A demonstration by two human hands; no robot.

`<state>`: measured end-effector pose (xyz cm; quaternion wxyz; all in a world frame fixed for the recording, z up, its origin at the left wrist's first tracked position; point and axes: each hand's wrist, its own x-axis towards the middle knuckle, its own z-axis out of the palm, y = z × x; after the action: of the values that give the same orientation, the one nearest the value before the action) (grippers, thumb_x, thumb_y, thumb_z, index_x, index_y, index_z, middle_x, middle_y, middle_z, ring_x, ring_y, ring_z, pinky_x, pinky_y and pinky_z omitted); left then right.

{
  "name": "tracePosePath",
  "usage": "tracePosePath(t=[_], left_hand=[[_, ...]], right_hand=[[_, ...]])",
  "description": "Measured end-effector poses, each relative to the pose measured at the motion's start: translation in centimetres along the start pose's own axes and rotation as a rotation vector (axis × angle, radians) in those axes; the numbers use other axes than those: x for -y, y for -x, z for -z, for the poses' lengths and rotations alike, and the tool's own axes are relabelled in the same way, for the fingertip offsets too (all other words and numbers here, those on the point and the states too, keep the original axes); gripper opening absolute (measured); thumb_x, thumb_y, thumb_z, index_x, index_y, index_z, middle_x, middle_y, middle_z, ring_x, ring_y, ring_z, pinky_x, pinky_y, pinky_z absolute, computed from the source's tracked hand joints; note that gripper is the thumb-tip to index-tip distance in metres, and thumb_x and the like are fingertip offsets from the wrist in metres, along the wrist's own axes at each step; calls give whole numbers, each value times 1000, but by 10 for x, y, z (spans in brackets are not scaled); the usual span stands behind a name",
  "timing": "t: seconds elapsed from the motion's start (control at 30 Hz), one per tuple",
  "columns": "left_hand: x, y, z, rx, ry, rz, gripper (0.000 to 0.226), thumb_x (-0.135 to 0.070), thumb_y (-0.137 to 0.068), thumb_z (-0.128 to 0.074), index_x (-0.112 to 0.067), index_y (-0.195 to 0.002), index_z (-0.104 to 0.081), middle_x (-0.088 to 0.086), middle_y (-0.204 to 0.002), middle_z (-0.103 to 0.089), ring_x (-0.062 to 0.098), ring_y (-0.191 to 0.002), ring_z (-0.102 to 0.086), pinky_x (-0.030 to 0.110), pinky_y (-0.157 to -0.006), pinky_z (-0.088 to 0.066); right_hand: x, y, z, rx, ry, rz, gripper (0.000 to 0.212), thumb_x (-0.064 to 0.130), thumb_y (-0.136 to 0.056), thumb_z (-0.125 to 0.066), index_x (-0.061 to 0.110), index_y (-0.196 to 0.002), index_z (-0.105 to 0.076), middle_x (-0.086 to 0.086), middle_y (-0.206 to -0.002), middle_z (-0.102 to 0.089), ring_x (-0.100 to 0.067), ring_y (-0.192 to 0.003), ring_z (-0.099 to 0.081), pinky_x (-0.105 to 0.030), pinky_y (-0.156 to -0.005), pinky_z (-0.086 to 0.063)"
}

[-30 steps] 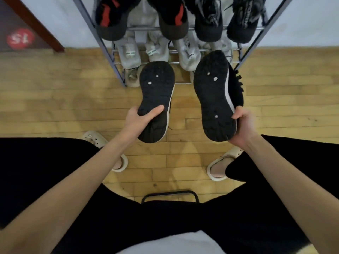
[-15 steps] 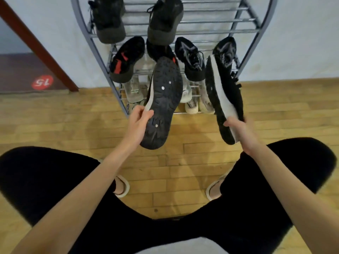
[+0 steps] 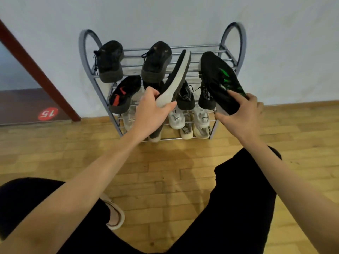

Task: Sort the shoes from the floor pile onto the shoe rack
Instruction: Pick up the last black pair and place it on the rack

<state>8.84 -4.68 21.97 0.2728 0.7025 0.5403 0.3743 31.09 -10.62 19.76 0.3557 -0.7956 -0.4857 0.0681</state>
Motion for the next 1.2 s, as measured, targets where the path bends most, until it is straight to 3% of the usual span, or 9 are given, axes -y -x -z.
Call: tracePosePath(t=[0.1, 0.27, 0.33, 0.47, 0.6, 0.8, 0.93, 1.07, 1.2], left_hand=[[-20, -26, -2, 53, -82, -67, 39, -36, -83, -70, -16, -102, -43, -13, -83, -46, 1, -72, -47, 19, -58, -39], [-57, -86, -10, 76, -200, -94, 46, -33, -82, -69, -8, -114, -48, -1, -97, -54, 18, -84, -57, 29, -65, -42], [-69, -113, -21, 95, -253, -105, 39, -30, -82, -67, -7, -108, -49, 0, -90, -54, 18, -79, -55, 29, -61, -39], [-80, -163, -52, 136, -263, -52, 21, -22, -78, -66, -11, -71, -49, -3, -63, -47, 17, -64, -51, 25, -48, -33], [-75, -200, -75, 119, -243, -18, 19, -18, -73, -62, -5, -85, -58, -2, -63, -46, 21, -64, -52, 27, -46, -31], [-60, -226, -90, 39, -213, -60, 25, -17, -71, -63, -13, -63, -39, 0, -59, -44, 16, -50, -42, 28, -49, -33], [-60, -239, -92, 36, -226, -58, 22, -18, -70, -63, -11, -68, -43, 2, -63, -47, 18, -54, -45, 27, -48, -33], [-60, -245, -100, 46, -265, -56, 32, -16, -73, -63, -15, -60, -33, -3, -56, -38, 15, -49, -38, 26, -44, -27], [-62, -246, -109, 60, -322, -25, 29, -14, -76, -61, -14, -63, -34, -2, -60, -39, 15, -52, -40, 27, -44, -25]], right_hand=[[8, -22, 7, -47, 56, 33, 74, 43, -66, -75, 35, -135, -50, -11, -137, -42, -36, -124, -36, -46, -106, -32], [20, -71, 7, -77, 77, 31, 72, 40, -67, -74, 34, -135, -51, -13, -134, -45, -38, -121, -38, -46, -102, -30], [24, -92, 4, -75, 89, 17, 72, 39, -68, -73, 33, -136, -50, -14, -133, -46, -39, -121, -38, -46, -101, -31], [32, -126, -12, -69, 80, -3, 70, 37, -69, -70, 31, -136, -48, -16, -130, -47, -40, -119, -38, -45, -99, -31], [33, -156, -32, -79, 113, -11, 71, 37, -70, -68, 29, -137, -46, -17, -133, -44, -41, -118, -38, -46, -97, -31], [41, -197, -54, -89, 195, 37, 64, 35, -72, -65, 22, -133, -48, -19, -130, -44, -42, -119, -38, -47, -97, -30], [48, -215, -69, -90, 296, 41, 56, 32, -74, -65, 16, -125, -50, -23, -129, -43, -44, -118, -39, -48, -97, -30], [36, -226, -81, -42, 336, 27, 48, 31, -75, -64, 10, -116, -50, -26, -126, -44, -45, -116, -41, -49, -98, -31], [19, -227, -78, -10, 309, 68, 54, 39, -84, -60, 12, -128, -47, -26, -139, -35, -46, -122, -37, -50, -102, -30]])
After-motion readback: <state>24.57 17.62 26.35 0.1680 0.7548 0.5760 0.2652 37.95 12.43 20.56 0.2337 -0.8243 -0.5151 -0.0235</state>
